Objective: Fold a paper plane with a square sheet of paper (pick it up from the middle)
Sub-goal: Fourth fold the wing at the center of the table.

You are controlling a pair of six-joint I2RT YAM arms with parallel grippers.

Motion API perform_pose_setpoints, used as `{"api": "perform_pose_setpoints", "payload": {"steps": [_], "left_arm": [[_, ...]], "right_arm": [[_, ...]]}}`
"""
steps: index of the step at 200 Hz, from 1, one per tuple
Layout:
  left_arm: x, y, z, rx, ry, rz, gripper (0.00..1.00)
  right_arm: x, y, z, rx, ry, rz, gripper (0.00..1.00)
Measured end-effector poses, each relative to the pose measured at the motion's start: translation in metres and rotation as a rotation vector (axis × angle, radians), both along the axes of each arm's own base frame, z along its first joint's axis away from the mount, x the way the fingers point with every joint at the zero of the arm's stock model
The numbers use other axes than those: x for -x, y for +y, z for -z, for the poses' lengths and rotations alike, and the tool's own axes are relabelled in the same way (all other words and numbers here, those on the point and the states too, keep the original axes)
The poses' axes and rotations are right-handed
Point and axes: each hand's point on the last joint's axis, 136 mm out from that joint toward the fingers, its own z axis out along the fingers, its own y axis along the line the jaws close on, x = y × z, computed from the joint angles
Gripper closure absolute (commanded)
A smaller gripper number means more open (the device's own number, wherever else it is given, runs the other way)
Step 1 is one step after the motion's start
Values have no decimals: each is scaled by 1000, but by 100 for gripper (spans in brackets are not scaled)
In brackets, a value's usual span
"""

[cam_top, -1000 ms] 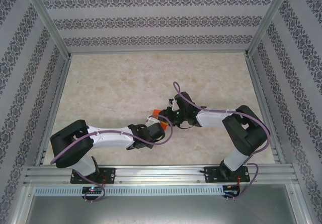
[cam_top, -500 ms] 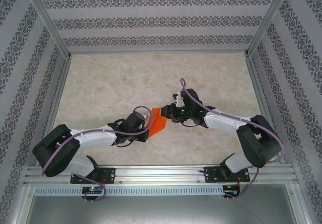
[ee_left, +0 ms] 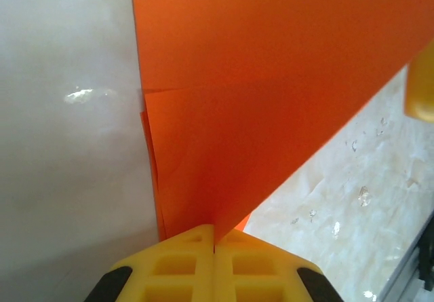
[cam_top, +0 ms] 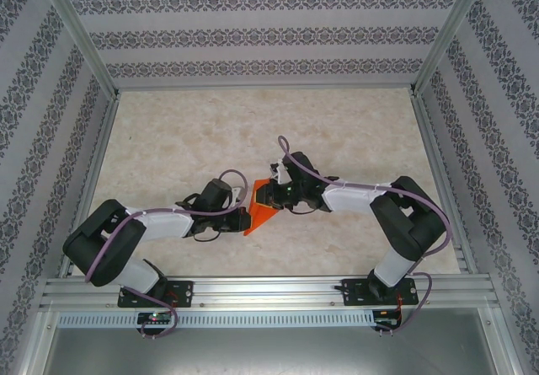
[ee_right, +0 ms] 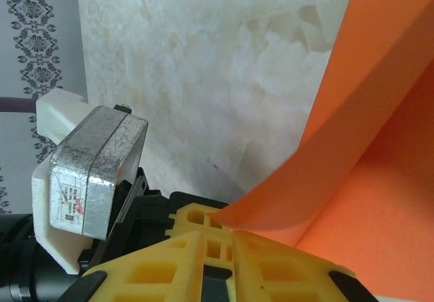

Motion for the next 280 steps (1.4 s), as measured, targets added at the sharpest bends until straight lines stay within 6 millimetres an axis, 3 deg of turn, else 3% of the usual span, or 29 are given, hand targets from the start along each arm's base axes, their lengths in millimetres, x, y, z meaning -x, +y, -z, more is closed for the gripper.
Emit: {"api": "perform_pose_setpoints", "payload": {"steps": [55, 115, 200, 280], "left_arm": [[0, 1, 3, 43, 61, -8, 98], [0, -1, 2, 73, 83, -1, 76], [-1, 4, -6, 52, 37, 11, 61], [3, 11, -7, -39, -13, 37, 62]], "right_arm": [[-10, 8, 14, 8, 20, 8, 81], [-19, 3, 23, 36, 31, 48, 83], [-23, 1, 27, 43, 38, 61, 83], [-26, 2, 27, 42, 37, 63, 83]]}}
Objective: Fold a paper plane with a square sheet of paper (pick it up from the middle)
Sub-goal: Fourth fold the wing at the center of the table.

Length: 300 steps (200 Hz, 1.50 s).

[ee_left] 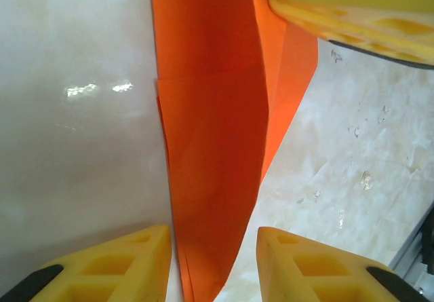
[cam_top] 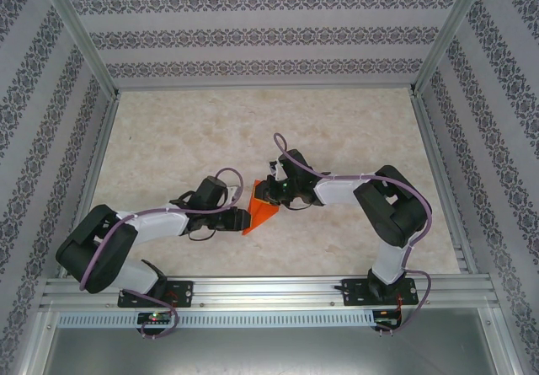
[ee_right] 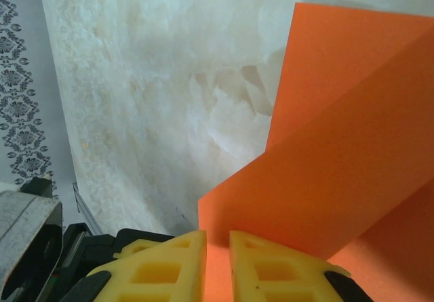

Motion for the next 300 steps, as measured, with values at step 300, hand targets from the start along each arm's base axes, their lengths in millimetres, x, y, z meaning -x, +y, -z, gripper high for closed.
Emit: {"api": "perform_pose_setpoints", "payload": {"steps": [300], "left_arm": [[-5, -5, 7, 60, 85, -31, 100]], "right_arm": [[-1, 8, 1, -35, 14, -31, 79]]}}
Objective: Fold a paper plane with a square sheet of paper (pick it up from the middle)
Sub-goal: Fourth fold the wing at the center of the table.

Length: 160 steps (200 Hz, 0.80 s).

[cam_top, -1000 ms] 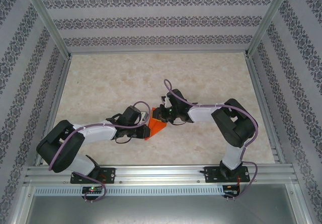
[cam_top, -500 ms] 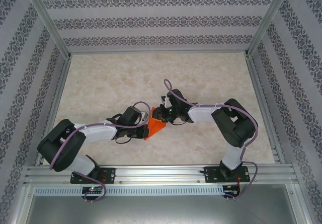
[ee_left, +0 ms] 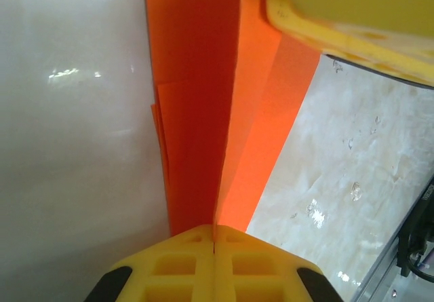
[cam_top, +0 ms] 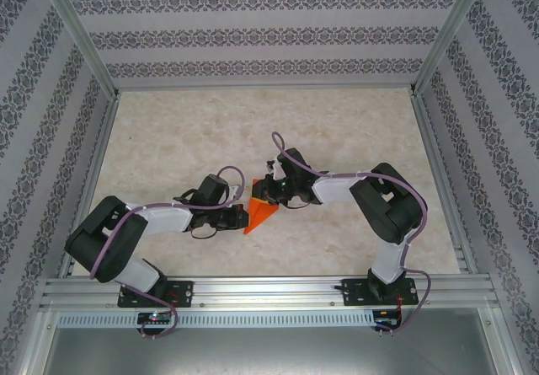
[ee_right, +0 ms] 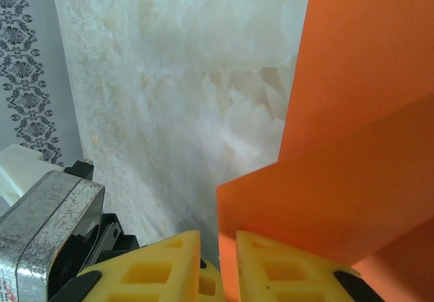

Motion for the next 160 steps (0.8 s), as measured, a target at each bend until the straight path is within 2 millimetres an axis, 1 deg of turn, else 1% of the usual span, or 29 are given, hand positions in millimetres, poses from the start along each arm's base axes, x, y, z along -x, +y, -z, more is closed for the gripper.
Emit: {"api": "perform_pose_setpoints", "payload": {"steps": [50, 92, 129, 160], "left_arm": [[2, -1, 5, 17, 38, 3, 100], [2, -4, 6, 45, 60, 8, 100], [1, -5, 6, 59, 84, 4, 100], [1, -5, 6, 66, 97, 4, 100]], "right_arm": [[0, -1, 6, 14, 10, 4, 80], [-1, -3, 16, 34, 23, 12, 80], [-2, -3, 19, 39, 24, 14, 80], [-2, -3, 26, 49, 36, 15, 80]]}}
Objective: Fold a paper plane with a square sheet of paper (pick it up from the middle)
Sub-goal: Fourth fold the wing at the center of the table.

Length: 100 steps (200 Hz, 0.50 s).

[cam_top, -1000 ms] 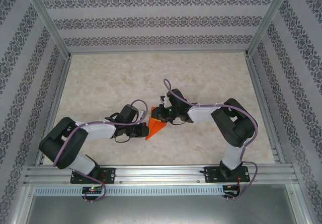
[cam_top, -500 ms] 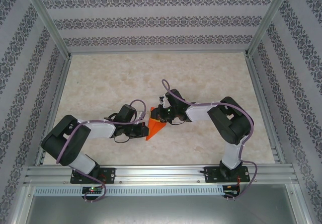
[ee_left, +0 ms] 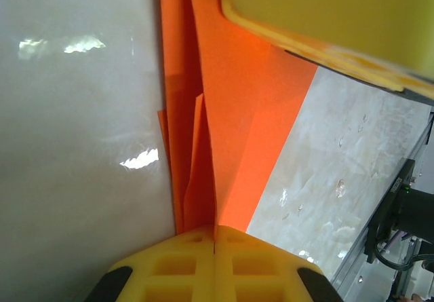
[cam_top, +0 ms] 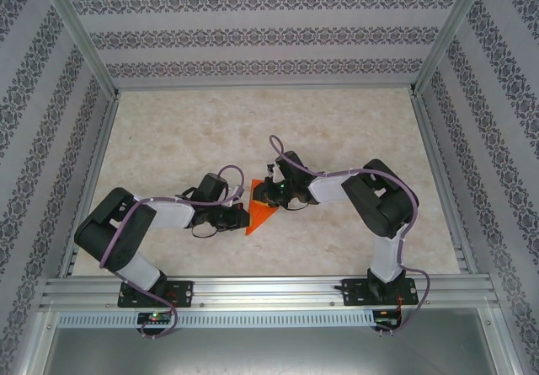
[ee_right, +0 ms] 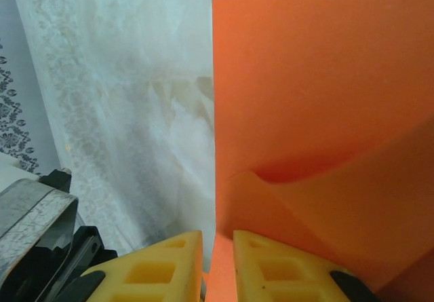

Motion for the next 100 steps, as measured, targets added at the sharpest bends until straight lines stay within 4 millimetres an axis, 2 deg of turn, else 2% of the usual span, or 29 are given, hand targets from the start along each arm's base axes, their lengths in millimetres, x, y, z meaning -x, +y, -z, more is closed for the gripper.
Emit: {"api": "perform_pose_setpoints", "payload": {"steps": [56, 100], "left_arm": [[0, 0, 0, 2, 4, 1, 97], [0, 0, -2, 1, -3, -3, 87]], "right_arm": [[0, 1, 2, -3, 6, -7, 80], [-1, 1, 3, 18, 10, -21, 82]]}}
